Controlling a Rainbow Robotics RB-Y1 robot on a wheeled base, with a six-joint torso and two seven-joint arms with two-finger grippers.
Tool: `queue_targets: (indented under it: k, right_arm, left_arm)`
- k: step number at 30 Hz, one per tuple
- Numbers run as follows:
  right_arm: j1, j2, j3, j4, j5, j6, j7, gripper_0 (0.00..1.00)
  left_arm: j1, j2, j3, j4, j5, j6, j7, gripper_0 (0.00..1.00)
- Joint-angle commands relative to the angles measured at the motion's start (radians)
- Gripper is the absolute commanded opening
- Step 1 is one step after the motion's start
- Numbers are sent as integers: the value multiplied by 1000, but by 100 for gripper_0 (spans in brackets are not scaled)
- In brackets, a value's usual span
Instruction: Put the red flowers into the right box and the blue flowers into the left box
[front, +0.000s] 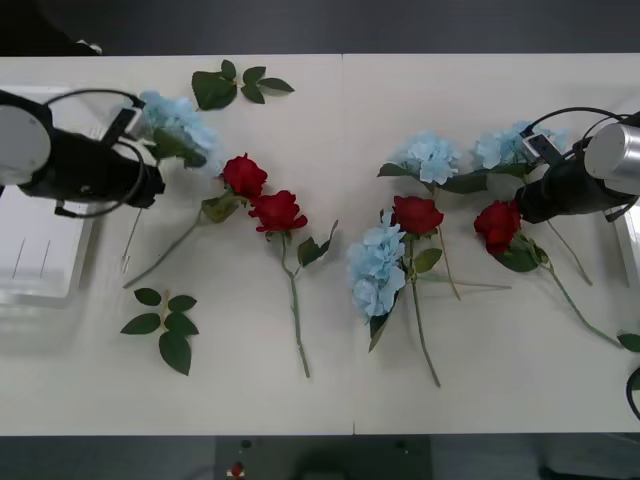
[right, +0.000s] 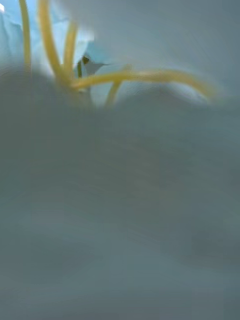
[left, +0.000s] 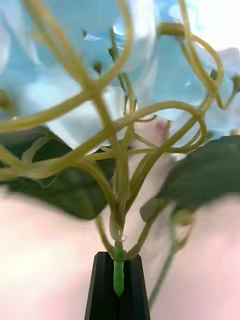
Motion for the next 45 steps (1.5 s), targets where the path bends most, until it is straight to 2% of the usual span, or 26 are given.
queue_targets:
  k: [1, 6, 10, 15, 19, 21, 24, 30, 31, 35, 41, 42, 44, 45]
  right_arm:
    - [-23, -10, -24, -6, 13, -4, 28, 0]
    - [-29, -48, -78, -12, -60, 68, 49, 0]
    - [-43, -100, -110, -23, -161, 141, 137, 0]
    - [-44, -218, -116, -32, -479, 256, 301, 0]
    - [-44, -286, -118, -49, -715, 339, 440, 0]
    - [-41, -303, -132, -49, -875, 394, 539, 0]
    - [-26, -289, -201, -52, -1001, 464, 569, 0]
    - [-38, -177, -377, -64, -996, 574, 569, 0]
    - [-49, -140, -391, -79, -996, 572, 569, 0]
    - [-63, -57, -371, -155, -996, 522, 569, 0]
    - [-67, -6, -204, -395, -1001, 258, 569, 0]
    - [-67, 0, -179, -432, -1001, 223, 569, 0]
    - [-67, 7, -132, -500, -1001, 148, 569, 0]
    - [-67, 12, -103, -538, -1001, 103, 569, 0]
  left_arm:
    - [-56, 95, 174, -115, -28, 111, 44, 0]
    - [-56, 210, 274, -136, -26, 168, 36, 0]
    - [-55, 278, 294, -127, -35, 166, 35, 0]
    - [-36, 318, 295, -34, -63, 117, 29, 0]
    - [34, 327, 297, 5, -90, 43, 20, 0]
    - [99, 331, 308, 2, -81, -3, 13, 0]
    - [158, 330, 314, 2, -64, -47, 4, 0]
    - [261, 304, 314, -15, -54, -156, -8, 0]
    - [292, 294, 314, -24, -51, -193, -10, 0]
    - [315, 262, 314, -27, -57, -228, -11, 0]
    - [323, 252, 314, -27, -63, -227, -11, 1]
    - [323, 250, 314, -27, -61, -228, -11, 5]
    - [326, 248, 314, -27, -44, -225, -13, 19]
    - [326, 250, 314, -27, -21, -210, -14, 30]
